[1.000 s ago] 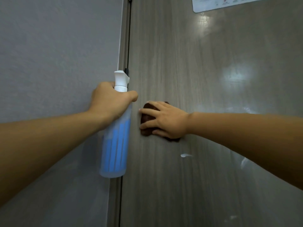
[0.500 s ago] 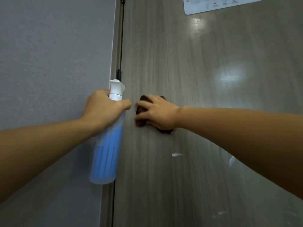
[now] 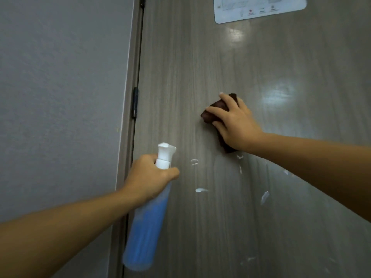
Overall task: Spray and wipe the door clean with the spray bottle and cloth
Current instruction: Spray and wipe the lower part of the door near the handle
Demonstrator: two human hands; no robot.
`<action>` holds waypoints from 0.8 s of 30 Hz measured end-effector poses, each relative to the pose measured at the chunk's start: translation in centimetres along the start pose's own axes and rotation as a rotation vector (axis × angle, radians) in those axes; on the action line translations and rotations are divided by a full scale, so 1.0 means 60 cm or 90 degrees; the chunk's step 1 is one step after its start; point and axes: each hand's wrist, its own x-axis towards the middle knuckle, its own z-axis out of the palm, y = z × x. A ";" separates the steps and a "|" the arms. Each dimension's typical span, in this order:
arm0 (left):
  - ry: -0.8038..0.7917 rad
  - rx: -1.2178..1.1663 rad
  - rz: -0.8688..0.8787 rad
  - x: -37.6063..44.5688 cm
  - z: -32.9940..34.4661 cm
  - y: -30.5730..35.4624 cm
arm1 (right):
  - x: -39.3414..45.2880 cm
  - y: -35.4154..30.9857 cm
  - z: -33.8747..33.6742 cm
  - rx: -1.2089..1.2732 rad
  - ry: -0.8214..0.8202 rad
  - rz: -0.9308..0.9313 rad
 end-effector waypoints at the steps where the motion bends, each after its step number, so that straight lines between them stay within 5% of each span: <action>1: -0.015 0.008 -0.004 -0.008 0.011 -0.001 | -0.001 0.005 0.002 -0.002 -0.004 0.012; 15: -0.079 -0.091 0.006 -0.026 0.038 0.003 | 0.008 -0.003 0.062 -0.097 -0.039 -0.032; 24: -0.035 -0.035 0.039 -0.009 -0.022 -0.028 | -0.106 -0.088 0.102 -0.131 -0.089 -0.225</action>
